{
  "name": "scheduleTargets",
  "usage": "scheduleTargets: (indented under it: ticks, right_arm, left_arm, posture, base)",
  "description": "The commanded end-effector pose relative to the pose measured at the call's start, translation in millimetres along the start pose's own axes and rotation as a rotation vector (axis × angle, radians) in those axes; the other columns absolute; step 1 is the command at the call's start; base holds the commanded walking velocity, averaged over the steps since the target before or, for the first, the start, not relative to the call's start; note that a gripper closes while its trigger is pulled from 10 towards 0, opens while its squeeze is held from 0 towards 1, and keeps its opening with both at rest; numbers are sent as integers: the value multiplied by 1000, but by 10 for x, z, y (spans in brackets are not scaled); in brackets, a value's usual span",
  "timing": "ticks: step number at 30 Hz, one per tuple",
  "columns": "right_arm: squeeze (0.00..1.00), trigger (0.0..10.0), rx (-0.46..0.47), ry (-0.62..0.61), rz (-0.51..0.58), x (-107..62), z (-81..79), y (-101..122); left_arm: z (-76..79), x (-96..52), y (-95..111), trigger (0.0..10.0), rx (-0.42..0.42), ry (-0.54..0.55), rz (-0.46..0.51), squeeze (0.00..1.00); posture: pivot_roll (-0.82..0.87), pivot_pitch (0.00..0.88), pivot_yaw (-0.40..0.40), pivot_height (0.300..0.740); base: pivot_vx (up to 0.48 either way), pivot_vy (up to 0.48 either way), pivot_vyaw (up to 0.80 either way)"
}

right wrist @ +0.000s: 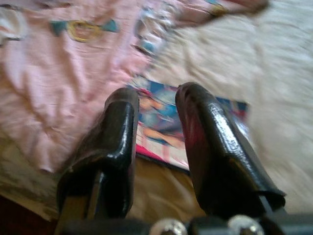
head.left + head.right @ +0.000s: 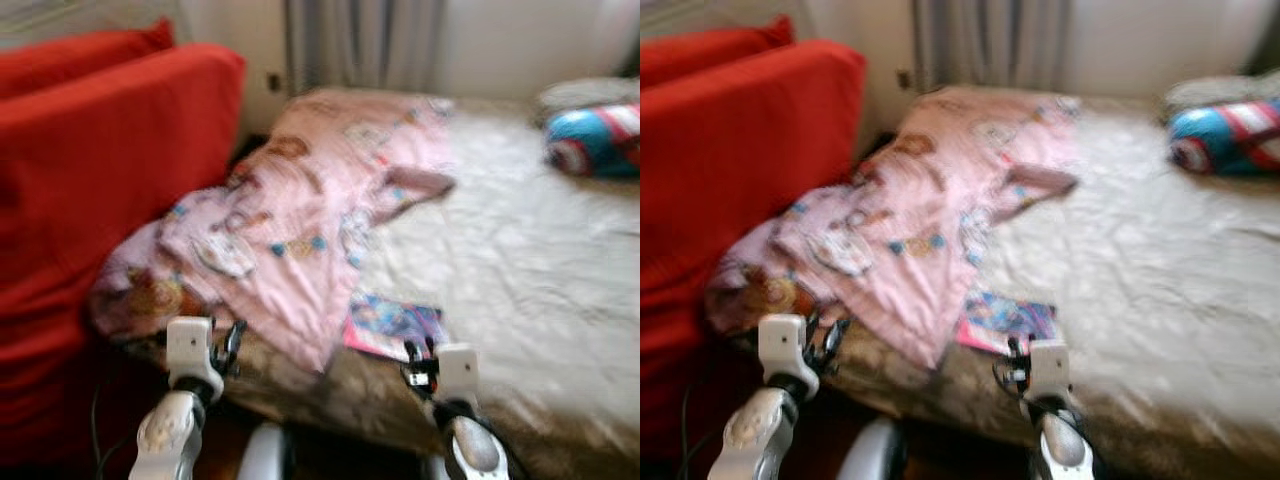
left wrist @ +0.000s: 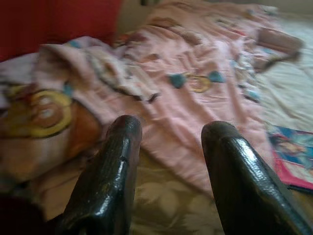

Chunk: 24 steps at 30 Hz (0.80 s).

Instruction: Clean up the room

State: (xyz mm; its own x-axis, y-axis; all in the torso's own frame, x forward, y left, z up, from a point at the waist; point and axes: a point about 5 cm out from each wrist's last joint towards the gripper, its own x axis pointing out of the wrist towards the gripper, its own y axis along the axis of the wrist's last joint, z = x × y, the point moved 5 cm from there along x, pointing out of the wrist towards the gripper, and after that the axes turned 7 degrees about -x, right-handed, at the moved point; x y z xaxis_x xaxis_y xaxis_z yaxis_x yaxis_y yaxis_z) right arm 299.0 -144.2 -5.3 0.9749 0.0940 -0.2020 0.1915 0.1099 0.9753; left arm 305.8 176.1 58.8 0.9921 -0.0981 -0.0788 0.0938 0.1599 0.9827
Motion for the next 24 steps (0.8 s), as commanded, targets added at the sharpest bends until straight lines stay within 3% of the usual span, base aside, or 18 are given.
scheduleTargets:
  ticks: [1,24]
  right_arm:
    - [0,10000,2,1,-3,-11,-7,-14]
    - [0,10000,23,-31,-21,-15,46,-57]
  left_arm:
    - [4,13,-6,10000,-8,-1,-8,0]
    - [52,32,10,10000,-18,-19,-1,0]
  posture:
    - [-4,16,-4,613]
    - [-5,21,2,613]
  base:
    - [0,0,0]
    - [0,0,0]
